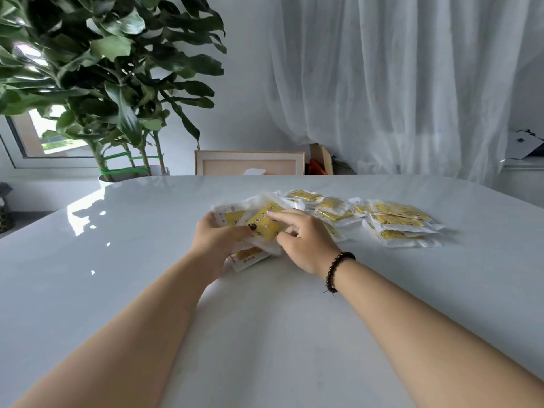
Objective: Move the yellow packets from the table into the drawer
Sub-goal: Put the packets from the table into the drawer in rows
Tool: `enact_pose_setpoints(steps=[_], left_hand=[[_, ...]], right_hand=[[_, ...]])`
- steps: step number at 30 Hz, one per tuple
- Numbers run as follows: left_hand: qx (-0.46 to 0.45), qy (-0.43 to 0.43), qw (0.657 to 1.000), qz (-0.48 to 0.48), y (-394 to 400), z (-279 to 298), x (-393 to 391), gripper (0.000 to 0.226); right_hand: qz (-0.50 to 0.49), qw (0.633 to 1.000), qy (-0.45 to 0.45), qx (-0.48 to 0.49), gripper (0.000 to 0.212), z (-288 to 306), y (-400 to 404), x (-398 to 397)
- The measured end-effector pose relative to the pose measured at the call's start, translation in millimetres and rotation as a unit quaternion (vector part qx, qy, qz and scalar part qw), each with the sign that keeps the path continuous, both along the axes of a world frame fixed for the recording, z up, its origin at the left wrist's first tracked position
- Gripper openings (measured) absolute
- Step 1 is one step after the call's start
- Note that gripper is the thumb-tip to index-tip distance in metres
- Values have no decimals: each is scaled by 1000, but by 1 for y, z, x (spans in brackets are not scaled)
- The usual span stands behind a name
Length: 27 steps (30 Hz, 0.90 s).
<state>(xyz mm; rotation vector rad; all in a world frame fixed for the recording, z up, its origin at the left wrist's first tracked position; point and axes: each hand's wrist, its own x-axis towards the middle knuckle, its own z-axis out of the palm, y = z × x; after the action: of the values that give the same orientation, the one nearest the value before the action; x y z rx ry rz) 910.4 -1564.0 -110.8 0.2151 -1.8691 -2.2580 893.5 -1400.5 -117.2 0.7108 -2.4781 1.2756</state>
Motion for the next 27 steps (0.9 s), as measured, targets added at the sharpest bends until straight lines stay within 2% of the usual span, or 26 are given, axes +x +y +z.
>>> enact_pose_setpoints(steps=[2, 4, 7, 10, 13, 15, 17, 19, 21, 22, 24, 27], left_hand=[[-1, 12, 999, 30, -5, 2, -2, 37], [-18, 30, 999, 29, -7, 3, -3, 30], [-72, 71, 995, -13, 0, 3, 2, 20], [-124, 98, 987, -33, 6, 2, 5, 13], [-107, 124, 986, -24, 7, 5, 7, 9], [-106, 151, 981, -55, 4, 8, 8, 17], [-154, 167, 969, -96, 4, 8, 8, 34], [-223, 161, 956, -104, 6, 6, 7, 42], [-260, 165, 947, -92, 8, 5, 6, 37], [-270, 170, 943, -92, 8, 3, 6, 35], [-307, 169, 933, -86, 5, 0, 4, 36], [-364, 155, 913, -97, 4, -2, 6, 42]], right_hand=[[-31, 998, 10, -59, 50, 3, 6, 0], [-91, 992, 40, -77, 57, 6, 12, -4], [-102, 992, -27, -66, 71, 5, 18, -12], [-47, 992, -105, -58, 41, -1, 22, -18], [-34, 989, -37, -140, 24, -1, 19, -17], [-63, 982, 38, -172, 28, 4, 18, -16], [-59, 978, 53, -192, 28, 8, 18, -14], [-41, 982, 24, -180, 31, 9, 22, -13], [-8, 987, -21, -160, 40, 10, 28, -11], [7, 988, -45, -148, 39, 10, 32, -12], [30, 990, -70, -117, 23, 11, 38, -12], [36, 993, -66, -95, 24, 10, 41, -16]])
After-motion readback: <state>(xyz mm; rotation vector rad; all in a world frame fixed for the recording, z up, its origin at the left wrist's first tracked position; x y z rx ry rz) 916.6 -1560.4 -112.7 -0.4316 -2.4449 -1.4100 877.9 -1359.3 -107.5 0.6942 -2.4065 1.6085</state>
